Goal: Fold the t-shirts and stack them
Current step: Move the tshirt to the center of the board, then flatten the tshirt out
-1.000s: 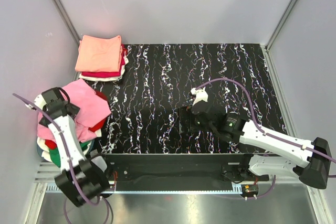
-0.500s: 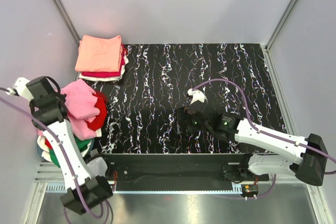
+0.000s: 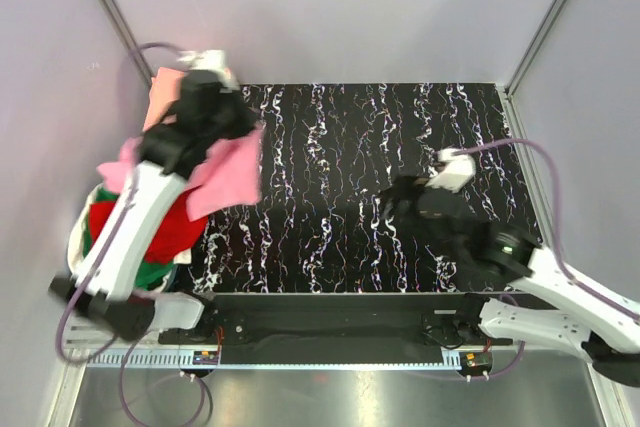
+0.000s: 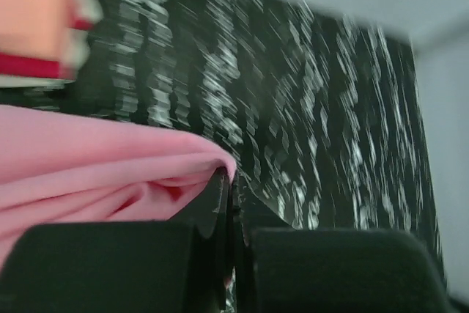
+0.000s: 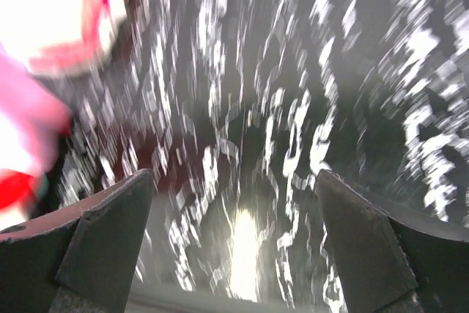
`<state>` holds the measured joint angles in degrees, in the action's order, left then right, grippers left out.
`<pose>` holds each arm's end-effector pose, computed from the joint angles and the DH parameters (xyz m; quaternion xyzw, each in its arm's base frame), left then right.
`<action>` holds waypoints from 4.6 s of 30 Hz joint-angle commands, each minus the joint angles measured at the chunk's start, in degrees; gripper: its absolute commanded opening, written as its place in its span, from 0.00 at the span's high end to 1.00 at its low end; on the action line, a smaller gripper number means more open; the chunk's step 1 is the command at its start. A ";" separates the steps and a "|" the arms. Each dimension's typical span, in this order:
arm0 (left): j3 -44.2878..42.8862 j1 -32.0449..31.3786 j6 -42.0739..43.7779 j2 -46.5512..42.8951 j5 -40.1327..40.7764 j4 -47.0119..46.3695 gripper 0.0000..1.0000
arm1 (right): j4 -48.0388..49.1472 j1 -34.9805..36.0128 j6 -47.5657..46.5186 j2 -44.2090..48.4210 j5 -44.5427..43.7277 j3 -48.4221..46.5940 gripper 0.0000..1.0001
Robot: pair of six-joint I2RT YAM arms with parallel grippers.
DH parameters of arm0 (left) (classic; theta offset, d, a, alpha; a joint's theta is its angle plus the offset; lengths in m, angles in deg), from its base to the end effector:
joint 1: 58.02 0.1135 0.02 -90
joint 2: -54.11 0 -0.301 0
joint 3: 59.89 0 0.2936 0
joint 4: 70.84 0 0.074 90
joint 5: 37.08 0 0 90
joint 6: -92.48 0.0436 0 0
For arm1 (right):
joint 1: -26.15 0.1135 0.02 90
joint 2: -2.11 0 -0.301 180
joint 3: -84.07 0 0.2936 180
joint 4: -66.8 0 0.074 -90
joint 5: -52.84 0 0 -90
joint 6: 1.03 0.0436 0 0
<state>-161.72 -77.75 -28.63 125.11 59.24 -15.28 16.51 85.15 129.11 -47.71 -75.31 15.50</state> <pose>0.2658 -0.0902 0.4995 -0.1129 0.8338 -0.1892 0.5063 0.1241 0.1542 0.3812 0.0223 0.8398 0.1663 0.5164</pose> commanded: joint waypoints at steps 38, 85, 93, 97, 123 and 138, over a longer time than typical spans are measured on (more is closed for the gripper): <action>28.25 18.58 8.96 -16.69 -8.35 8.09 0.04 | -7.18 7.00 -2.79 -72.86 39.21 -41.92 0.18; 32.38 22.19 12.04 -19.41 -9.58 8.00 0.04 | -13.36 5.60 -0.85 -85.10 27.87 -47.91 1.00; 31.42 22.10 11.34 -19.94 -8.87 11.33 0.08 | -12.29 -8.80 -0.41 -56.82 25.52 -42.54 1.00; 31.33 20.96 9.41 -20.29 -12.38 10.99 0.14 | -16.95 -22.32 -2.95 -43.19 22.86 -40.18 1.00; 26.85 -10.86 -3.87 18.28 -6.94 -16.69 0.25 | -11.60 -45.99 -5.42 -17.94 31.12 -3.26 1.00; 15.24 -11.56 -3.16 36.57 -5.36 -17.22 0.44 | -10.37 -46.52 -7.62 -19.26 32.00 -3.87 1.00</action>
<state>-144.17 -89.02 -31.69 160.94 52.73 -30.10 4.42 39.16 122.97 -66.93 -43.64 12.46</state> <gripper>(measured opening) 0.566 0.017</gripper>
